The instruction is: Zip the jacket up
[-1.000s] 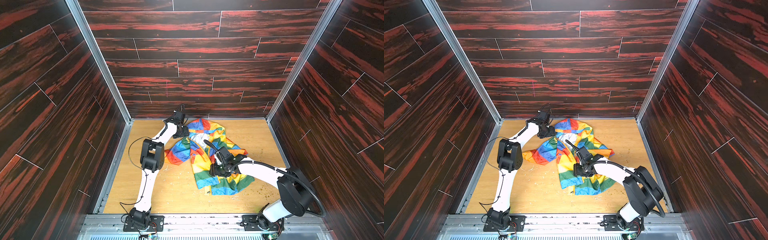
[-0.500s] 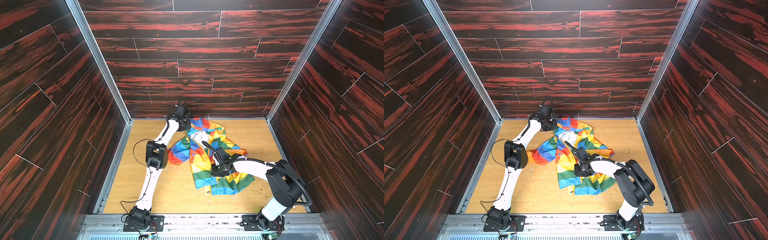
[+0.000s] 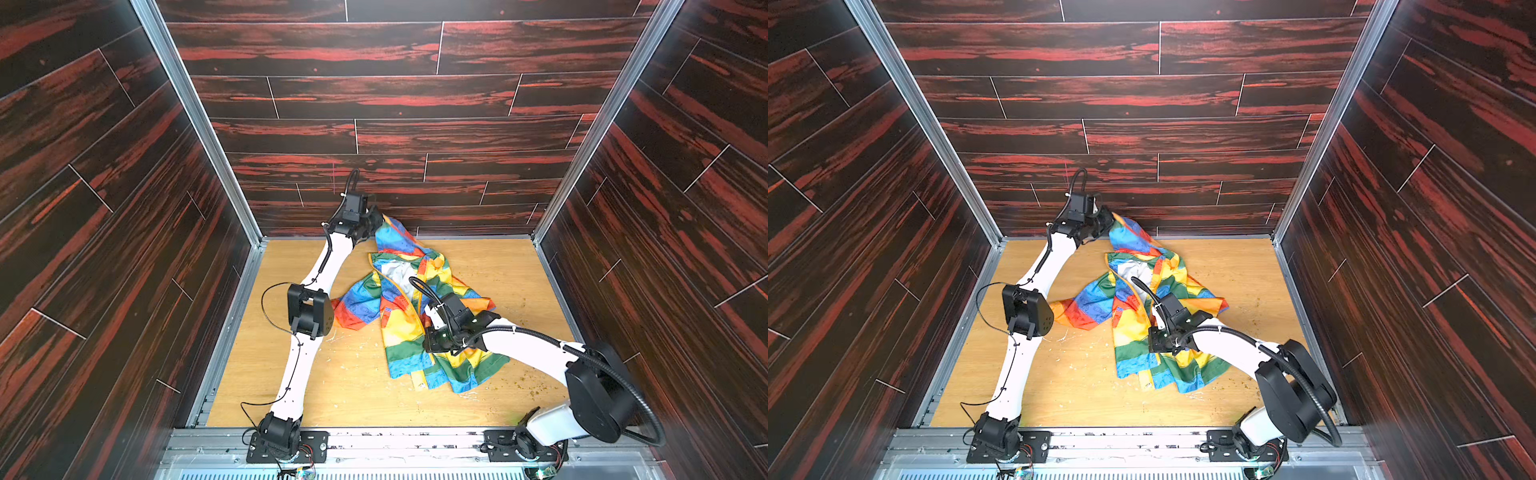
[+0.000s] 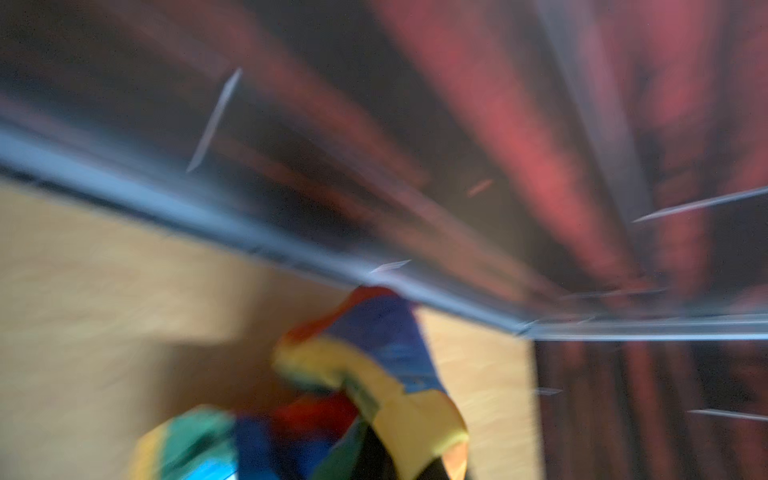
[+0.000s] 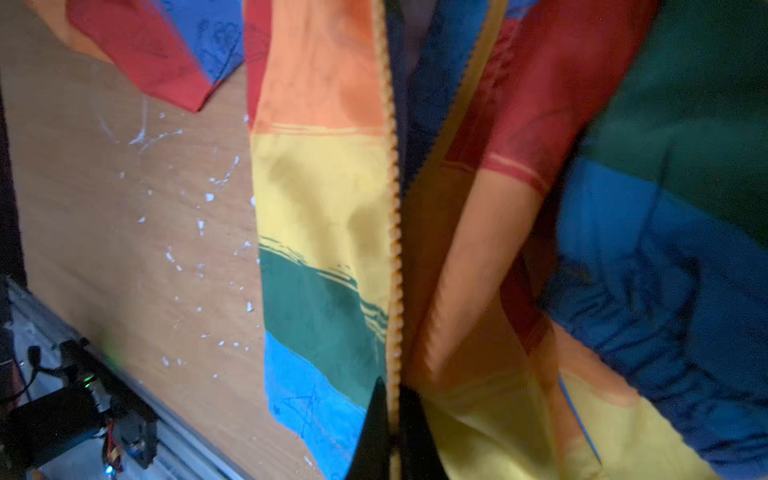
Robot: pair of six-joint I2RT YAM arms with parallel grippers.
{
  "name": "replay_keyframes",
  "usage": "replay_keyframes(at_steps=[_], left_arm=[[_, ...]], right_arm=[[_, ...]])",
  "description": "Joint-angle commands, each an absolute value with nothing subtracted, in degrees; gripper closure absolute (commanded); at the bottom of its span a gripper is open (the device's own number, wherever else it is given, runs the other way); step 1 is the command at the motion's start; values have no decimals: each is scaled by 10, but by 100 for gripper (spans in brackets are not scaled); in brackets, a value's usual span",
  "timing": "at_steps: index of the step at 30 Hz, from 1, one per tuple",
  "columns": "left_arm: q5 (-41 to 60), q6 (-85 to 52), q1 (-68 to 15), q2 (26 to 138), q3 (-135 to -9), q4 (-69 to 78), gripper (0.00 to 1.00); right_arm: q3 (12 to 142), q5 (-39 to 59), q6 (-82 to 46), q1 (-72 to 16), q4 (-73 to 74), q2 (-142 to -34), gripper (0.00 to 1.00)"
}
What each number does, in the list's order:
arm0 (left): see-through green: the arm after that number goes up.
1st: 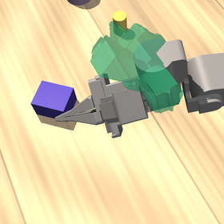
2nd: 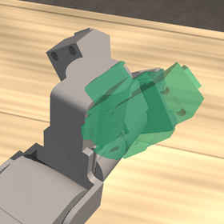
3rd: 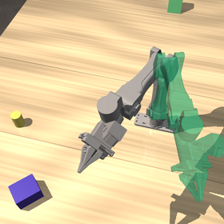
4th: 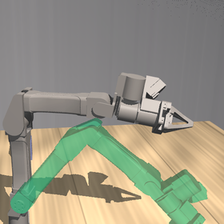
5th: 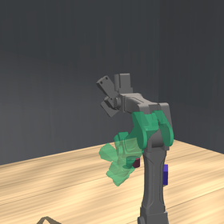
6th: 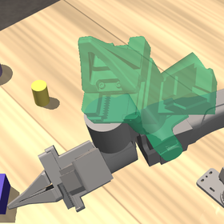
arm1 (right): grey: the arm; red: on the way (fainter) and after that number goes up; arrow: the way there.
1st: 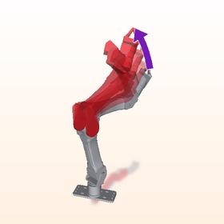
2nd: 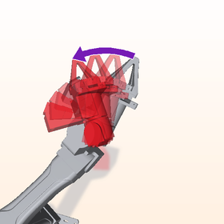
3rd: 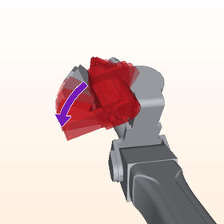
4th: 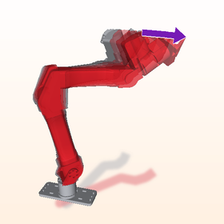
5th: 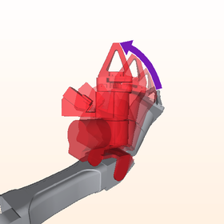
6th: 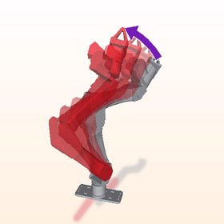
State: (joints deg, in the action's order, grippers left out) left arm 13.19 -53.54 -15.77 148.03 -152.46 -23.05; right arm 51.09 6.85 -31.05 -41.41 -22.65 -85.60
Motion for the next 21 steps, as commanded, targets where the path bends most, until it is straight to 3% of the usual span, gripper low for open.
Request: replay_keyframes(at_steps=[1,7,9,11,14,15,21], left_arm=[[138,-656,-164,1498,-1558,-133,100],[125,-715,-193,1583,-1589,-67,98],[129,-715,-194,1612,-1610,-88,77],[130,-680,-195,1625,-1623,-143,45],[132,-616,-195,1606,-1603,-200,18],[132,-593,-194,1593,-1591,-216,3],[77,-468,-189,1491,-1539,-341,1]], right_arm=[[509,110,-290,-434,-232,-833,100],[482,140,-296,-440,-200,-833,100],[478,140,-298,-439,-193,-840,100],[476,142,-300,-439,-185,-850,100],[477,149,-303,-440,-174,-863,100],[477,151,-303,-440,-171,-868,100],[487,147,-303,-440,-172,-875,100]])
